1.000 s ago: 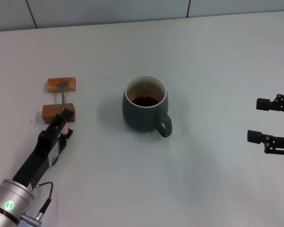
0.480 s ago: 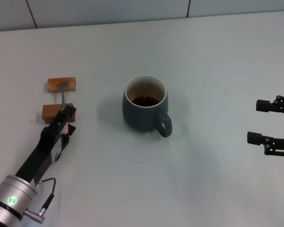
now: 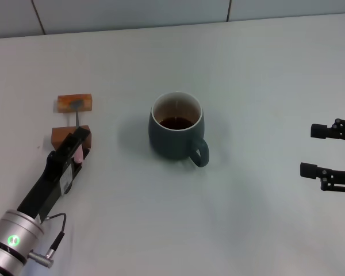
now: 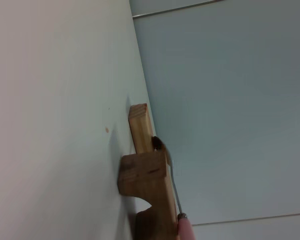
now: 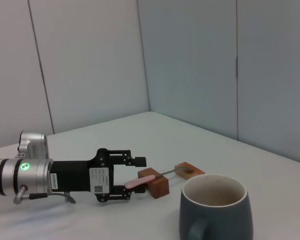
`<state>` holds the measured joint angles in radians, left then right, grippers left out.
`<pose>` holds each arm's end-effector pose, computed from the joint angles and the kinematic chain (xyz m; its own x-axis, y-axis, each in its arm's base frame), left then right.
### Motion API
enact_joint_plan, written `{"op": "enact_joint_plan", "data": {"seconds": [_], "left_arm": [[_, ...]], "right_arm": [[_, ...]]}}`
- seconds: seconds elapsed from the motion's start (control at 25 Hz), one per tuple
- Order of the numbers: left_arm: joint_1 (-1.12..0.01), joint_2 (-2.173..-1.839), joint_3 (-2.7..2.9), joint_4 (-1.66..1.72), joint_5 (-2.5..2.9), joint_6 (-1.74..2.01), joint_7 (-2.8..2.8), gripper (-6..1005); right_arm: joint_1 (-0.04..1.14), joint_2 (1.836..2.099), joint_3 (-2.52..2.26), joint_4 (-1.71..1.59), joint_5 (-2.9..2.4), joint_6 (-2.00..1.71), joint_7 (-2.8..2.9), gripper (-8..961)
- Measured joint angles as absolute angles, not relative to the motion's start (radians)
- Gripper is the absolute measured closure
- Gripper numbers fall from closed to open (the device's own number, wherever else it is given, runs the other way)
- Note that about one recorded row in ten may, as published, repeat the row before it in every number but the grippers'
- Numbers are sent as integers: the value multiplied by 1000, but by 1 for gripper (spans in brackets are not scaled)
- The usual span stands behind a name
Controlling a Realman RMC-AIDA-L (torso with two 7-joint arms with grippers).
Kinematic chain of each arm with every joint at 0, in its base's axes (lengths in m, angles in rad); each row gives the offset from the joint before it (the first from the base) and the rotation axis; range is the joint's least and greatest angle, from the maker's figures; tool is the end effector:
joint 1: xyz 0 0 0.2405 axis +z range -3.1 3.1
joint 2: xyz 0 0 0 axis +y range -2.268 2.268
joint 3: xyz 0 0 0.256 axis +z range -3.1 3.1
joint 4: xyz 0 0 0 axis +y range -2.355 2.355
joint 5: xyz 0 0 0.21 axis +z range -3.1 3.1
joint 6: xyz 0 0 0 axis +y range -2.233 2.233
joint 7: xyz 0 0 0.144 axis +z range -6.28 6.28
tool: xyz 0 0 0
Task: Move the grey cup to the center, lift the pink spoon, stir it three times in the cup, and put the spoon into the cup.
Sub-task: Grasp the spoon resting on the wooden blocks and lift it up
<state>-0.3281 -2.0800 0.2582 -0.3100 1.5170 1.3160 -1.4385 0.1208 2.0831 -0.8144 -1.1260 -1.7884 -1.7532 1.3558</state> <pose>-0.3229 0.2337 -0.0882 -0.5160 0.4203 0.7464 0.8296 0.0282 0.5577 0.2911 0.2429 0.0665 0.8500 -0.1811 -0.4947 -0.3609 -0.8843 -0.2963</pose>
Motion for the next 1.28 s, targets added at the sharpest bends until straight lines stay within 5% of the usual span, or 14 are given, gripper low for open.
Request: {"op": "enact_joint_plan", "data": {"seconds": [1.28], "left_arm": [[-340,-2080,255,-306,1518,1285,-1463,591]], "right_arm": [[129,2085,-820,-1116,-1801,-1739,1358,160]]}}
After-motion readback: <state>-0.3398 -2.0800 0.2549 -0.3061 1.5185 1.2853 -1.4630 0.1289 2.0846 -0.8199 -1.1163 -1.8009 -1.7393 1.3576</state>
